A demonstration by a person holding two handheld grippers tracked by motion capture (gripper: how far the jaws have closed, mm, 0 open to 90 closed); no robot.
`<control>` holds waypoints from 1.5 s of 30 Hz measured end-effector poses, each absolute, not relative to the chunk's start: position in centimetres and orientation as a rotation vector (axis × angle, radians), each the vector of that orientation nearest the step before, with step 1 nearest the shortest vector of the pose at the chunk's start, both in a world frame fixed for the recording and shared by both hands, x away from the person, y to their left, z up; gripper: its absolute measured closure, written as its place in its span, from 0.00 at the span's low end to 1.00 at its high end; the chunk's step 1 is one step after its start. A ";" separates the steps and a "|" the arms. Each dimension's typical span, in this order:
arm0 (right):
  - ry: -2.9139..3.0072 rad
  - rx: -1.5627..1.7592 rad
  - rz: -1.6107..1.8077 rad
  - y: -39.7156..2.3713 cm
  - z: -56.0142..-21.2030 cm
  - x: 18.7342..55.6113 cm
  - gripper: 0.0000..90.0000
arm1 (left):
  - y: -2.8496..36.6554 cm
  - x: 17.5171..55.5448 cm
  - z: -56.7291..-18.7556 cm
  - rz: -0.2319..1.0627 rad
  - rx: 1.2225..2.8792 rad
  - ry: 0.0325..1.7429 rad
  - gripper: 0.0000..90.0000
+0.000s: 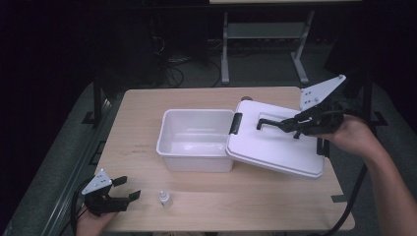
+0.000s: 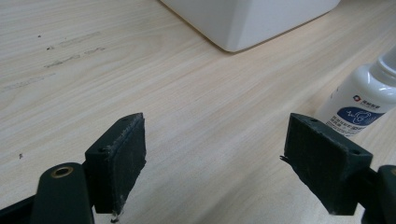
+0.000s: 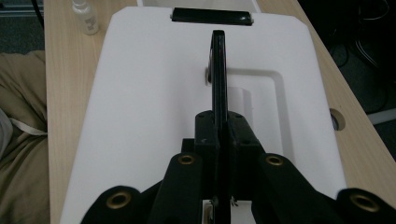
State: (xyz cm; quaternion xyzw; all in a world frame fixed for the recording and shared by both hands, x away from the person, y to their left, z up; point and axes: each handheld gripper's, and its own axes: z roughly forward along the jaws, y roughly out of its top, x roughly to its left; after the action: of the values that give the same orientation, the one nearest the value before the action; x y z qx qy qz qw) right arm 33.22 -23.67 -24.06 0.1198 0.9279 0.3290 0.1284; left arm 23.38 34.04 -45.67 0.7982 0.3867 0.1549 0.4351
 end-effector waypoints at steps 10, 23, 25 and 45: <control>2.693 0.411 0.952 -26.3 -25.4 32.2 0.93 | 34.1 23.4 -45.7 0.386 1.989 0.968 0.23; 2.709 0.479 0.949 -28.4 -28.4 31.7 0.93 | 34.0 23.3 -45.7 0.393 1.992 0.969 0.23; 2.712 0.487 0.947 -28.5 -28.6 31.7 0.93 | 34.0 23.3 -45.7 0.394 1.991 0.968 0.23; 2.793 0.571 0.915 -28.8 -36.1 32.1 0.93 | 34.0 23.2 -45.7 0.392 1.992 0.970 0.23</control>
State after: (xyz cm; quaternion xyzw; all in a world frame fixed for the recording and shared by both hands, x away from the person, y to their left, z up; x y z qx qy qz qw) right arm 32.08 -28.76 -36.09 0.1901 0.9303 0.3047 0.0740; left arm 23.24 34.02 -45.71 0.7988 0.3891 0.1571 0.4312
